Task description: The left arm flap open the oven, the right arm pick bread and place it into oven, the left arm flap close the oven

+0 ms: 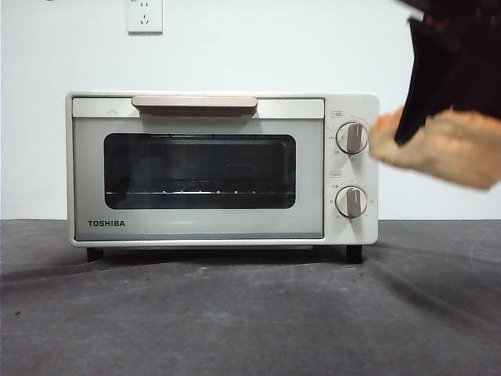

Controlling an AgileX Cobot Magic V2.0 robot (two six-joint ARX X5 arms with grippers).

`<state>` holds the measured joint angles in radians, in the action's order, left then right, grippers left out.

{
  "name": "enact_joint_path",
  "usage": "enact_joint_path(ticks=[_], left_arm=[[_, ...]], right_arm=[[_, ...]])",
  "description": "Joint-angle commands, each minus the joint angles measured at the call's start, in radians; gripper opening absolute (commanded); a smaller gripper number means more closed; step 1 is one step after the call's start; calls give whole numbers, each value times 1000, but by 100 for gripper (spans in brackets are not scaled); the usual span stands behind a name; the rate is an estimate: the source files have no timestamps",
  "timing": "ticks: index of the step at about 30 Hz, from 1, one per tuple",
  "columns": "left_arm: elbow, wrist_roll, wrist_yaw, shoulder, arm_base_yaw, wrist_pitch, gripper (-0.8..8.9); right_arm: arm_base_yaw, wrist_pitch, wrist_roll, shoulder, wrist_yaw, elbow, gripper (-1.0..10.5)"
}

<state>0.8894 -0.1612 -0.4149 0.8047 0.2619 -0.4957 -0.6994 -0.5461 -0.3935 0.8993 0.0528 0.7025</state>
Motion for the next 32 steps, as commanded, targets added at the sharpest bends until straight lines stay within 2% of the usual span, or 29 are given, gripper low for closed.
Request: enact_joint_path(ticks=[1, 8, 16, 32], left_arm=[[51, -19, 42, 69, 35, 43, 18], [170, 5, 98, 268, 107, 124, 17], [276, 67, 161, 457, 162, 127, 17], [294, 130, 283, 603, 233, 137, 17]], right_arm=[[-8, -19, 25, -10, 1, 41, 141], [-8, -47, 39, -49, 1, 84, 141], [-8, -67, 41, -80, 0, 85, 141], [-8, -72, 43, -86, 0, 85, 141]])
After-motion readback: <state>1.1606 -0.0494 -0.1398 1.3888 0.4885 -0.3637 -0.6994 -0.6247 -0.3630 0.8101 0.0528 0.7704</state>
